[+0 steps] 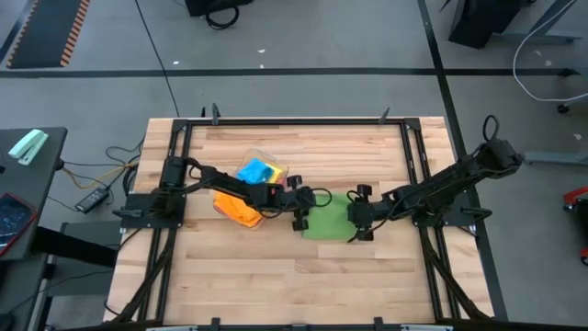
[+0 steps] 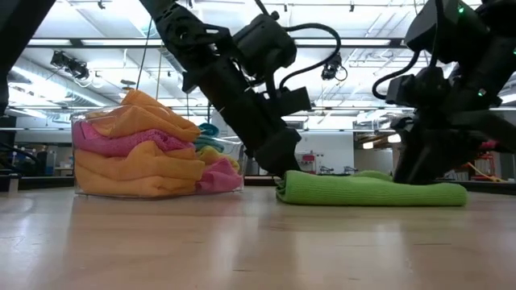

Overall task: Fold microfiber towels
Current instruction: Fold the green microfiber towel

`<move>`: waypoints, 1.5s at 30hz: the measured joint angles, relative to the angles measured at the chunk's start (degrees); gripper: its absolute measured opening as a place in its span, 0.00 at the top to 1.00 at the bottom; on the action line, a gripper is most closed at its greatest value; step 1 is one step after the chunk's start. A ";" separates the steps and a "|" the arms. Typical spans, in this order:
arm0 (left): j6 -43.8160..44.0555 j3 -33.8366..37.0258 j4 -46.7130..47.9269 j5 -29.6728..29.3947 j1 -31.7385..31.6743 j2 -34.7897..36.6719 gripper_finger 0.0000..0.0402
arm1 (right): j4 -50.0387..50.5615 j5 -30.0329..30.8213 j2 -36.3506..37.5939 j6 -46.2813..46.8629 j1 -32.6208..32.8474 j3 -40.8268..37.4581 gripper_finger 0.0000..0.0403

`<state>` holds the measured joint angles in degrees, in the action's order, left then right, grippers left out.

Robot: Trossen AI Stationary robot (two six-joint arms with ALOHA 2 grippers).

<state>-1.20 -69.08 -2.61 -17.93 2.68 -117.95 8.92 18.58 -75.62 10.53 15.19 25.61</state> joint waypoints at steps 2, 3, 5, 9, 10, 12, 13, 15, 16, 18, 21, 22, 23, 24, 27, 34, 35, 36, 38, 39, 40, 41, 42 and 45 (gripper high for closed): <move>-0.01 0.02 0.04 0.09 0.15 0.29 0.73 | 0.81 -0.68 0.02 0.93 -0.01 0.02 0.60; -0.10 0.02 -0.17 0.09 0.21 0.40 0.73 | 1.32 -1.02 0.03 1.37 -0.01 0.02 0.60; -0.11 0.04 0.01 0.14 0.22 0.84 0.73 | 1.78 -2.05 0.03 1.77 -0.01 0.02 0.60; -0.62 0.09 0.11 0.11 0.51 2.17 0.74 | 2.38 -2.67 0.03 1.86 -0.03 0.13 0.60; -0.82 0.01 -0.78 0.08 0.77 2.33 0.74 | 3.01 -2.79 0.03 1.75 -0.01 0.51 0.60; -1.25 0.07 -0.25 0.11 1.16 3.17 0.73 | 5.03 -2.82 0.03 1.61 -0.01 1.75 0.60; -1.34 0.05 -1.08 0.14 1.47 3.26 0.73 | 5.95 -2.74 0.03 1.30 -0.01 2.44 0.60; -1.44 0.01 -0.96 0.14 1.96 3.57 0.73 | 8.13 -2.08 0.03 0.30 -0.01 3.75 0.60; -1.46 0.02 -1.12 0.15 2.28 3.61 0.73 | 9.00 -1.52 0.03 0.17 -0.01 4.40 0.60; -1.86 0.02 -1.38 0.17 2.78 3.63 0.73 | 11.14 0.30 0.20 0.80 -0.13 5.86 0.60; -2.50 0.02 -1.39 0.15 3.70 3.63 0.73 | 14.71 1.53 0.76 3.19 -1.39 7.82 0.60; -2.50 0.02 -1.41 0.12 3.99 3.63 0.73 | 16.26 1.51 1.20 3.89 -2.14 8.21 0.60; -2.51 0.02 -1.47 0.13 4.29 3.63 0.73 | 17.37 1.42 1.54 4.21 -3.12 8.67 0.60; -2.52 0.02 -1.37 0.15 4.58 3.73 0.73 | 18.09 1.02 2.19 4.27 -4.06 8.81 0.60; -2.52 0.00 -1.27 0.15 5.31 4.20 0.73 | 18.87 -1.79 4.41 3.27 -8.22 8.66 0.58; -2.50 0.02 -0.03 0.16 6.01 4.48 0.73 | 17.16 -9.43 5.49 -1.49 -17.96 8.50 0.47; -2.48 0.02 0.05 0.15 6.00 4.48 0.73 | 16.77 -10.38 4.64 -1.11 -19.05 8.50 0.45; -2.48 0.02 0.15 0.15 5.99 4.48 0.73 | 16.54 -11.13 3.55 -0.57 -20.05 8.50 0.42; -2.48 0.02 0.24 0.15 5.99 4.48 0.73 | 15.87 -12.50 0.92 0.36 -21.74 8.48 0.38; -2.46 0.02 0.26 0.15 5.99 4.48 0.73 | 15.54 -12.74 -0.25 0.83 -22.48 8.48 0.36; -2.47 0.02 0.26 0.15 5.97 4.48 0.73 | 15.49 -13.08 -1.37 1.60 -23.10 8.48 0.35; -2.44 0.02 0.30 0.15 5.97 4.48 0.73 | 15.27 -13.60 -2.40 2.54 -23.57 8.48 0.34; -2.44 0.02 0.34 0.15 5.97 4.48 0.73 | 15.45 -14.37 -3.19 3.25 -23.95 8.46 0.33; -2.41 0.02 0.76 0.15 5.97 4.48 0.73 | 15.54 -17.09 -5.15 5.45 -24.54 8.46 0.33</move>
<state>-3.62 -69.06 -1.85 -17.78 8.64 -113.47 24.47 1.49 -80.76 15.97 -9.35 34.06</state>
